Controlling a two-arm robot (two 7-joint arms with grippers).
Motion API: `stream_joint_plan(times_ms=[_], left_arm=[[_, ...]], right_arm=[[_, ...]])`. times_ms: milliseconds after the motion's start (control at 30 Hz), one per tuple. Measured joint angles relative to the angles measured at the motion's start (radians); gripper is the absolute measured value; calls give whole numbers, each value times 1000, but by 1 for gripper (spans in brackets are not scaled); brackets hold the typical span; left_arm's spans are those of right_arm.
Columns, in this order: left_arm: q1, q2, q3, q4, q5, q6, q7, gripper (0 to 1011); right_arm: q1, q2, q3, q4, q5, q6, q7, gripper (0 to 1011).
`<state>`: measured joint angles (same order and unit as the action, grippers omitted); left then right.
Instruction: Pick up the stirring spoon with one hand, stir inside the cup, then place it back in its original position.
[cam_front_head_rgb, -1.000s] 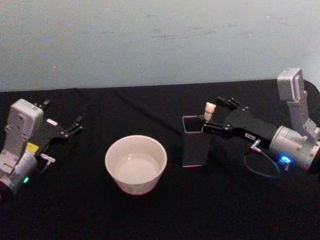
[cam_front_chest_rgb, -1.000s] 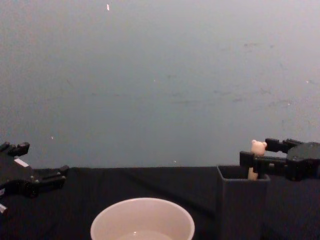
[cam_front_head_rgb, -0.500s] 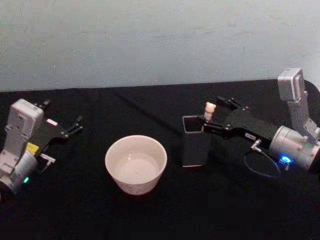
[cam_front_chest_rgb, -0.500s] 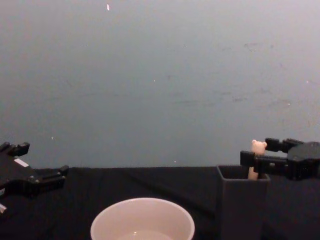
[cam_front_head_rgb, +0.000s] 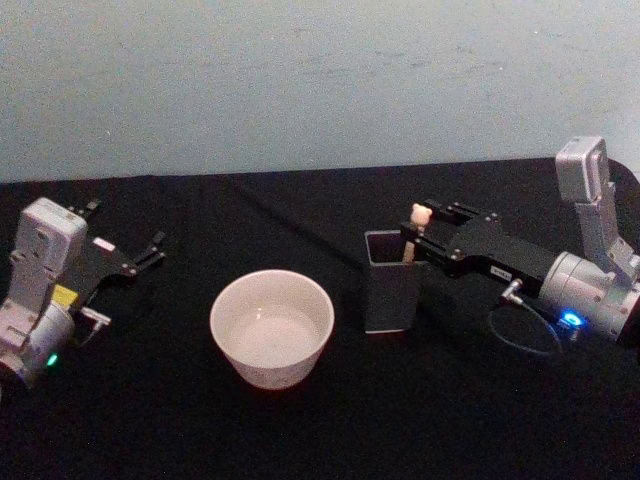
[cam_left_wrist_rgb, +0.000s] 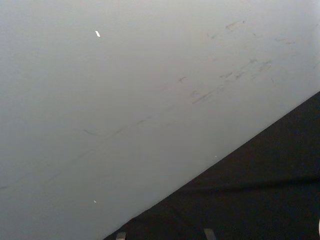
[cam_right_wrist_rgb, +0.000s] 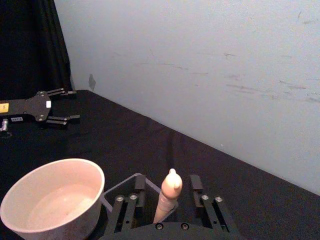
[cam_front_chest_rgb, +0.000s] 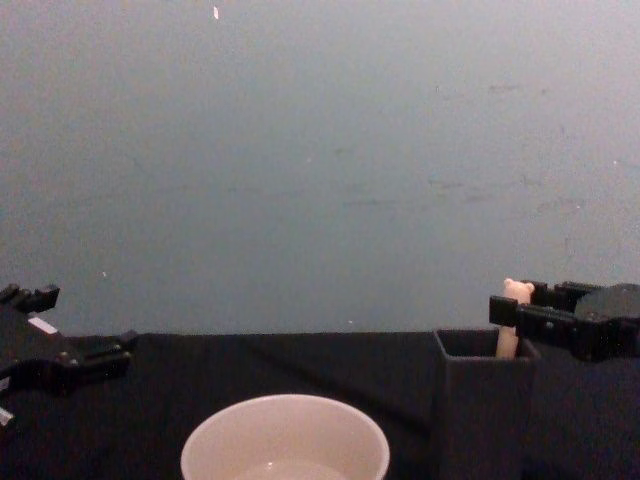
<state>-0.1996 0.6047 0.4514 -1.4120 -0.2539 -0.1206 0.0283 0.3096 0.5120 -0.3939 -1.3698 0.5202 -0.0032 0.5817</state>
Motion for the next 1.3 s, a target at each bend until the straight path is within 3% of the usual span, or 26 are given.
stream_joint_plan(times_ms=[367, 1067, 1300], left_arm=[[0, 0, 0, 0, 0, 0, 0, 1001], [0, 0, 0, 0, 0, 0, 0, 1001], [0, 0, 0, 0, 0, 0, 0, 1001]], right_arm=[[0, 0, 0, 0, 0, 0, 0, 225], [0, 1, 0, 0, 1, 3, 1, 214], [-5, 8, 10, -18, 25, 16, 1, 214]])
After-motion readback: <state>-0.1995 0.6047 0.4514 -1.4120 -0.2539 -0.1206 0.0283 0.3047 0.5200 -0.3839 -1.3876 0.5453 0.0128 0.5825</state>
